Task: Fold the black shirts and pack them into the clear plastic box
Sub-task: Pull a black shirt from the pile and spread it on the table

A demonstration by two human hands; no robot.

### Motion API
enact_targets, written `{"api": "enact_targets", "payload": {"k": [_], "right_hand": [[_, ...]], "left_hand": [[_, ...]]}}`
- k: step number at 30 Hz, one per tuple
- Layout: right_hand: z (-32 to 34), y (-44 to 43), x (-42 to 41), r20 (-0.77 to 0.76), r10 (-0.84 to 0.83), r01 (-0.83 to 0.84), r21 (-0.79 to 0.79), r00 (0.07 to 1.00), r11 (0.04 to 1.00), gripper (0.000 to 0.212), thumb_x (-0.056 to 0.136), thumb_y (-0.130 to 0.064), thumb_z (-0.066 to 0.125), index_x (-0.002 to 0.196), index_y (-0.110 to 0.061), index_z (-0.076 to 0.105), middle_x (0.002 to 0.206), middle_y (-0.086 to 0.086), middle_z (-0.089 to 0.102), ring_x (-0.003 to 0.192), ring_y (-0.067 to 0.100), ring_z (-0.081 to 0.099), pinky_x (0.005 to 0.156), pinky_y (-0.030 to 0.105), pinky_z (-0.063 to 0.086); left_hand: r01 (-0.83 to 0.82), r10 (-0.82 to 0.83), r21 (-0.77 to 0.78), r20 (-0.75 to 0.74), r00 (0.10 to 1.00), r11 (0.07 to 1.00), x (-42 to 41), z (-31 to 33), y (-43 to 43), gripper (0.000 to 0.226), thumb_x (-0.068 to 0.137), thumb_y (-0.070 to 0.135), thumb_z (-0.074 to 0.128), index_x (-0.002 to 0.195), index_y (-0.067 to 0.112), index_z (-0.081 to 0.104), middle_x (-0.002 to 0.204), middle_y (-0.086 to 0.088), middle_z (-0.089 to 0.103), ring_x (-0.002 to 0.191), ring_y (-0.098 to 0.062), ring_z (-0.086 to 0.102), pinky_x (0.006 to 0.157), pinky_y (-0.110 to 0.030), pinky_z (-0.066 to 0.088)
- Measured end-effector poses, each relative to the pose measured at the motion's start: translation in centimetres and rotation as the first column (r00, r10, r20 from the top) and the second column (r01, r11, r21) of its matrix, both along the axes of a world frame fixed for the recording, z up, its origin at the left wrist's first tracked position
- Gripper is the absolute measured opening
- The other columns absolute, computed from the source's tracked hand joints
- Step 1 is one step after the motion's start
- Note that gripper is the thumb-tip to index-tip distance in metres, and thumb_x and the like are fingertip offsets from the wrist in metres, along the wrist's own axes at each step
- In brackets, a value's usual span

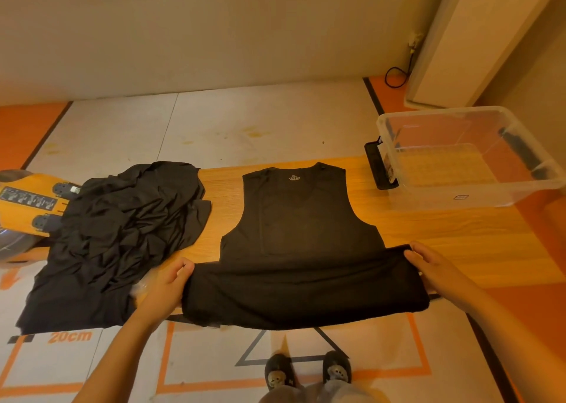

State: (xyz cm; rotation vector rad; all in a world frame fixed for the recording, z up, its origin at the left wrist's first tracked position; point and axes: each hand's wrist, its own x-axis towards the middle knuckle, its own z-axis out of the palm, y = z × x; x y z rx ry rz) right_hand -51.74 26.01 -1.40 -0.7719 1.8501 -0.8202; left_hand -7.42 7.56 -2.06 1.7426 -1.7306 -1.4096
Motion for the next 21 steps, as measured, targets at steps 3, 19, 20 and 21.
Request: {"api": "enact_targets", "payload": {"k": [3, 19, 20, 21], "right_hand": [[0.0, -1.3, 0.1, -0.043, -0.037, 0.034, -0.063, 0.998, 0.997, 0.021, 0.102, -0.025, 0.040, 0.100, -0.015, 0.058, 0.093, 0.010, 0.063, 0.085, 0.022, 0.064, 0.062, 0.035, 0.050], [1.4, -6.8, -0.7, -0.337, -0.265, 0.189, -0.242, 0.904, 0.952, 0.025, 0.102, -0.018, 0.041, 0.090, -0.009, 0.061, 0.088, 0.015, 0.062, 0.088, 0.032, 0.060, 0.081, 0.052, 0.048], [1.4, -7.6, -0.8, -0.349, -0.275, 0.194, -0.250, 0.896, 0.949, 0.023, 0.101, -0.018, 0.042, 0.091, -0.011, 0.062, 0.088, 0.012, 0.063, 0.088, 0.029, 0.060, 0.081, 0.051, 0.049], [1.3, -8.7, -1.0, -0.361, -0.290, 0.203, -0.258, 0.887, 0.944, 0.020, 0.100, -0.018, 0.044, 0.093, -0.012, 0.063, 0.088, 0.008, 0.064, 0.088, 0.025, 0.061, 0.081, 0.048, 0.049]], "left_hand": [[0.016, -0.018, -0.037, -0.063, 0.998, 0.999, -0.9, 0.6, -1.1, 0.024, 0.103, 0.022, 0.040, 0.092, 0.006, 0.055, 0.093, -0.015, 0.060, 0.089, -0.030, 0.062, 0.067, -0.036, 0.055], [0.016, -0.047, -0.239, -0.121, 0.992, 0.971, -3.8, 2.6, -8.0, 0.027, 0.099, 0.023, 0.050, 0.080, 0.005, 0.056, 0.069, -0.009, 0.057, 0.063, -0.015, 0.055, 0.060, -0.026, 0.046], [0.012, -0.043, -0.256, -0.115, 0.992, 0.967, -4.2, 2.5, -8.6, 0.025, 0.099, 0.023, 0.050, 0.082, 0.006, 0.057, 0.070, -0.010, 0.058, 0.063, -0.015, 0.056, 0.059, -0.026, 0.046], [0.004, -0.034, -0.268, -0.110, 0.993, 0.963, -4.6, 2.5, -9.3, 0.024, 0.099, 0.023, 0.050, 0.083, 0.007, 0.058, 0.071, -0.009, 0.059, 0.063, -0.015, 0.056, 0.059, -0.027, 0.046]]}}
